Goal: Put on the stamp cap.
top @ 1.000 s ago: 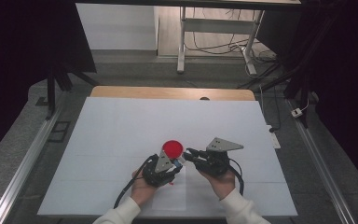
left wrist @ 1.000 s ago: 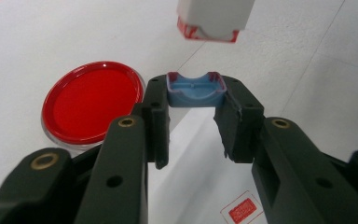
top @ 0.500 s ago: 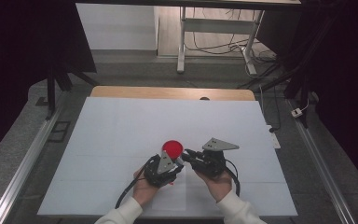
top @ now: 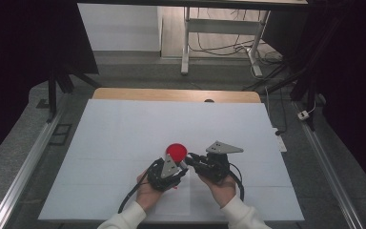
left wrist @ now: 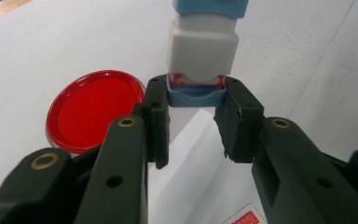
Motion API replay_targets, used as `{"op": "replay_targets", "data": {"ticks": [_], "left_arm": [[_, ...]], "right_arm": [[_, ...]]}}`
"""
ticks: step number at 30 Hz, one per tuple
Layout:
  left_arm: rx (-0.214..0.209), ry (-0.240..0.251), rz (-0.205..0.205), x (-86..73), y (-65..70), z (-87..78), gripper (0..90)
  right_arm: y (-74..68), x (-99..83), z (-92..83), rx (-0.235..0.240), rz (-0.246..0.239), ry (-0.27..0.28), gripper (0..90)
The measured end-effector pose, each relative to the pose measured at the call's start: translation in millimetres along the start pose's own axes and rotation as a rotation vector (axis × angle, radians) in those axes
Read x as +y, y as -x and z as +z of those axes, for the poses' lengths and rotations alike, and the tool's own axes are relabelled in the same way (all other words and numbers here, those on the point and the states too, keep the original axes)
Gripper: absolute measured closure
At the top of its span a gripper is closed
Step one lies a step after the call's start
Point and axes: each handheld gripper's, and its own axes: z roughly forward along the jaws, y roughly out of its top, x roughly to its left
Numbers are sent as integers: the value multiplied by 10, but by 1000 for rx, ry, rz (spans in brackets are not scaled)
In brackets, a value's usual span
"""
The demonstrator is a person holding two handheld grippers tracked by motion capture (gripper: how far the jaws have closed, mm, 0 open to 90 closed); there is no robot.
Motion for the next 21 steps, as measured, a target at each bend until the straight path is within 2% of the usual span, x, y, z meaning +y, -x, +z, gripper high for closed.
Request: {"op": "replay_targets", "data": {"ticks": [11, 21], "left_arm": [[10, 3, 14, 2, 9, -9, 652], [15, -3, 21, 3, 18, -5, 652]], "right_arm": [[-21, -2, 21, -13, 31, -12, 755], [-15, -4, 25, -12, 36, -24, 755]]}}
